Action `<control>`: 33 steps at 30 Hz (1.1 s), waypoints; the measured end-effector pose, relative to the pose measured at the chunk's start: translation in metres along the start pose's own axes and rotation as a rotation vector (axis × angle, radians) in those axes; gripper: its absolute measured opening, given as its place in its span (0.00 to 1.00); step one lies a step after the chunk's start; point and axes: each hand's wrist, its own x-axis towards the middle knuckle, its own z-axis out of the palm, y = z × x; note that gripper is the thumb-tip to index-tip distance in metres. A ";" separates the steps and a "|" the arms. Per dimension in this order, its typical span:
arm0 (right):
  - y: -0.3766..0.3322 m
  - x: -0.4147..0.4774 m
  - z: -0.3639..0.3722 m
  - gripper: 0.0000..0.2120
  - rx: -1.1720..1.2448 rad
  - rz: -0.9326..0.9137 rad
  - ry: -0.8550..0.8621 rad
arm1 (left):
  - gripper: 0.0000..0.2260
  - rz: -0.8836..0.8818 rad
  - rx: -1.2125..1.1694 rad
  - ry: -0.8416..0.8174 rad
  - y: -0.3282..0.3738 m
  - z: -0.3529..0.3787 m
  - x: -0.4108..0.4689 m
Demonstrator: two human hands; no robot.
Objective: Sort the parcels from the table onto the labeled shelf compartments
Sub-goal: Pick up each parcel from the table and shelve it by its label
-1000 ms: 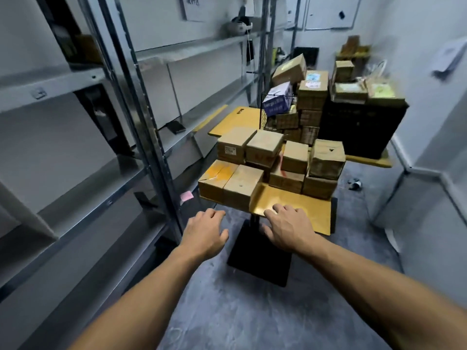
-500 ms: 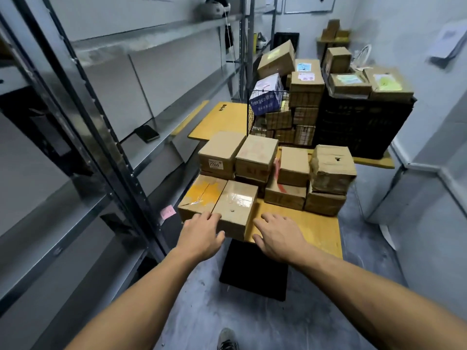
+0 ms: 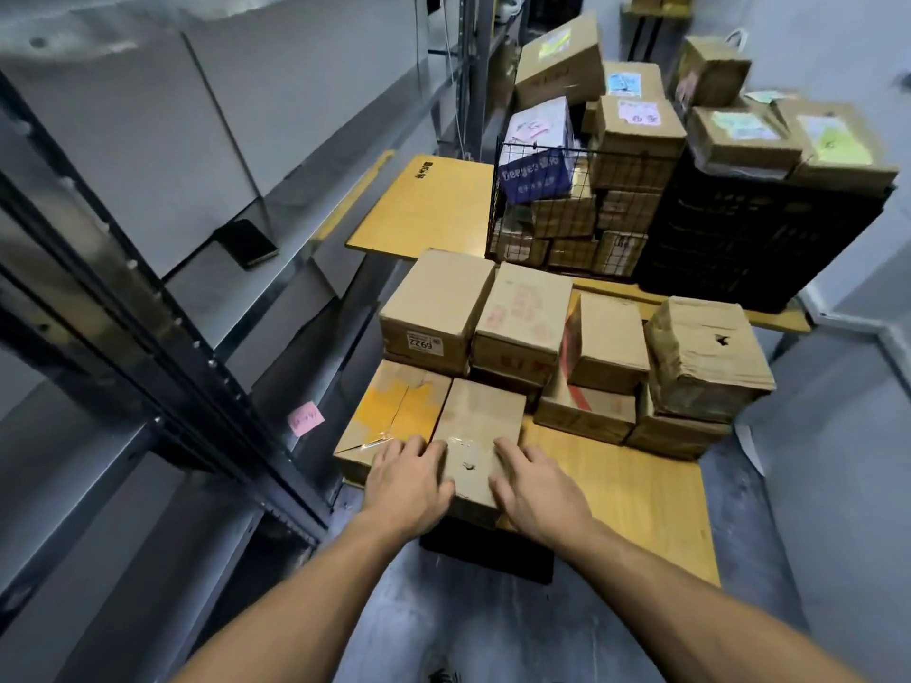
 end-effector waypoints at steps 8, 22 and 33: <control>0.020 0.004 0.023 0.22 0.465 0.088 0.033 | 0.21 -0.047 -0.127 0.071 0.024 0.010 -0.008; 0.071 0.001 0.025 0.23 0.675 0.020 -0.071 | 0.29 -0.356 -0.721 0.024 0.072 0.037 -0.029; 0.094 -0.017 -0.016 0.24 0.925 -0.147 -0.013 | 0.20 -0.405 -1.150 0.428 0.101 0.021 -0.055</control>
